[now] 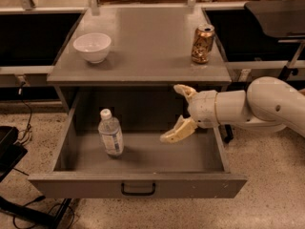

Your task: Pick blue plastic bottle from top drawer and place on counter

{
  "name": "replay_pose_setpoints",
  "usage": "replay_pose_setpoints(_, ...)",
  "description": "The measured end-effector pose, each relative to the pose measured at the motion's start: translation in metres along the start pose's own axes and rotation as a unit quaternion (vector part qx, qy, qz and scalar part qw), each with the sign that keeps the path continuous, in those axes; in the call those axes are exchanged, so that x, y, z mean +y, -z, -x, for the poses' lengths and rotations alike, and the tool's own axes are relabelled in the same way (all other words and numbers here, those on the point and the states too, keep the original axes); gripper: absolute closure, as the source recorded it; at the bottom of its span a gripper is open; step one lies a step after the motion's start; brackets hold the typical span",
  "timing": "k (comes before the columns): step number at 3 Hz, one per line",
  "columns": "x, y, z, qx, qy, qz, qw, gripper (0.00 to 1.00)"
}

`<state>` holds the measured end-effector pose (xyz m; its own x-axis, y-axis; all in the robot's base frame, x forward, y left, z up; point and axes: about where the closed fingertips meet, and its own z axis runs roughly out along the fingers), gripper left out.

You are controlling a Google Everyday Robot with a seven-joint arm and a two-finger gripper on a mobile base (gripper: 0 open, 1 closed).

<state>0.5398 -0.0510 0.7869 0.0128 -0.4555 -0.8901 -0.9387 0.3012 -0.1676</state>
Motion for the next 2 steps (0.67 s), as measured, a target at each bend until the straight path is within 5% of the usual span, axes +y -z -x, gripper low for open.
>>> replay_pose_setpoints(1,0.000,0.000,0.000,0.000,0.000,0.001,1.0000,0.00)
replay_pose_setpoints(2,0.007,-0.034,-0.020,-0.033,-0.025,0.027,0.9988,0.00)
